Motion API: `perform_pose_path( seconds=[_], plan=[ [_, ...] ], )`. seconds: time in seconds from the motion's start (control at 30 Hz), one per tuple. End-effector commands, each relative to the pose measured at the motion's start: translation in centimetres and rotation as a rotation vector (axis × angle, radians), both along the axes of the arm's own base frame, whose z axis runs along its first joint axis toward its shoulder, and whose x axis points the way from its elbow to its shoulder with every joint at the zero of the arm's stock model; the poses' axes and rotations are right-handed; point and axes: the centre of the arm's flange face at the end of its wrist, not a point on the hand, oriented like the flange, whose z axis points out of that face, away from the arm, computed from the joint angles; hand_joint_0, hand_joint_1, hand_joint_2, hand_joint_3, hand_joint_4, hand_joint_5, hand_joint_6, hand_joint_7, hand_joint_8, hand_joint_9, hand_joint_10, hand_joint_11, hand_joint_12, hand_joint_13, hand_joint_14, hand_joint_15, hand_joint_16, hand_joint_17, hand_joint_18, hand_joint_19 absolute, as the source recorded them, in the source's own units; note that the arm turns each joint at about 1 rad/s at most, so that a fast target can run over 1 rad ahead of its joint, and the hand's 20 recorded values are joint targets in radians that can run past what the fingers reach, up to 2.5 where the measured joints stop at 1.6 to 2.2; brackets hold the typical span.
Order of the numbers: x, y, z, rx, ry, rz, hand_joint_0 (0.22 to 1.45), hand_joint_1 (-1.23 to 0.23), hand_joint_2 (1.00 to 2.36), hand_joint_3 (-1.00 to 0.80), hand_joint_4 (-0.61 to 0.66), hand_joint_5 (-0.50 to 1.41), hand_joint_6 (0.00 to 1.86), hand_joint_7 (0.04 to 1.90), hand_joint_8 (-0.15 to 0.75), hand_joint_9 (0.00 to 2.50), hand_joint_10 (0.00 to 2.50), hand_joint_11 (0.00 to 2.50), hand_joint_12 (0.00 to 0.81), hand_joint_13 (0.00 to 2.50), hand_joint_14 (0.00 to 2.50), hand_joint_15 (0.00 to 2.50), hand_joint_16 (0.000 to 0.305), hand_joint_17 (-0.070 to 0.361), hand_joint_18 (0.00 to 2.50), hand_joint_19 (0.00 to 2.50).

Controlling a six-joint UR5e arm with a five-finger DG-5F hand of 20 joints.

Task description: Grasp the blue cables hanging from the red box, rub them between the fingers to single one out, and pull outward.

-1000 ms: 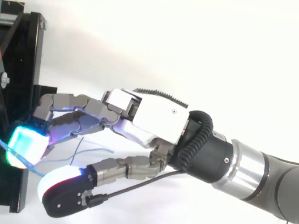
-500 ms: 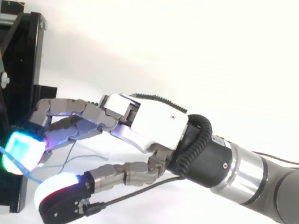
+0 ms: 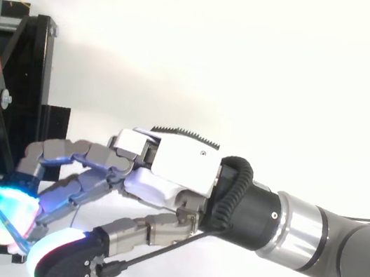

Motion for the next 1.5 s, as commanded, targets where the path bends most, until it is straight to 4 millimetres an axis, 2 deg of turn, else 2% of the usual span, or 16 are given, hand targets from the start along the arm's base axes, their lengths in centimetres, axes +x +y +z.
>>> perform_pose_path(
  seconds=[0.0,0.23,0.33,0.5,0.6,0.8,1.17,1.47],
  plan=[
    [-0.2,0.4,-0.2,0.072,0.009,0.032,0.56,-0.7,1.0,-0.47,0.24,-0.09,0.5,1.21,0.259,0.82,0.02,0.57,0.398,0.74,0.02,0.63,0.054,0.121,0.56,0.68],
    [-0.6,0.9,-0.7,0.141,0.038,0.069,0.56,-0.7,1.0,-0.47,0.24,-0.09,0.5,1.23,0.263,0.83,0.02,0.59,0.399,0.76,0.02,0.64,0.053,0.12,0.57,0.68],
    [-0.6,1.0,-0.8,0.146,0.038,0.078,0.58,-0.71,1.0,-0.46,0.19,-0.08,0.5,1.31,0.262,0.84,0.01,0.6,0.396,0.76,0.02,0.65,0.053,0.119,0.57,0.67],
    [-0.5,1.2,-0.6,0.148,0.035,0.098,0.6,-0.73,1.01,-0.37,0.15,-0.14,0.68,1.12,0.265,0.84,0.01,0.62,0.39,0.77,0.02,0.65,0.052,0.117,0.59,0.67],
    [-0.4,1.3,-0.3,0.148,0.031,0.108,0.61,-0.73,1.02,-0.3,0.13,-0.15,0.72,1.11,0.264,0.83,0.02,0.64,0.39,0.77,0.02,0.66,0.052,0.117,0.6,0.67],
    [0.2,1.5,0.8,0.148,0.037,0.128,0.61,-0.73,1.02,-0.24,0.14,-0.19,0.83,0.97,0.265,0.82,0.01,0.65,0.392,0.78,0.02,0.66,0.052,0.118,0.61,0.67],
    [-0.6,1.2,2.2,0.146,0.135,0.177,0.59,-0.69,1.02,-0.2,0.12,-0.18,0.82,0.99,0.258,0.84,0.01,0.64,0.389,0.79,0.02,0.67,0.053,0.118,0.62,0.69],
    [-1.0,0.4,2.5,0.137,0.168,0.165,0.59,-0.66,1.02,-0.23,0.13,-0.17,0.8,0.99,0.261,0.85,0.02,0.65,0.397,0.8,0.02,0.68,0.053,0.12,0.62,0.7]
  ],
)
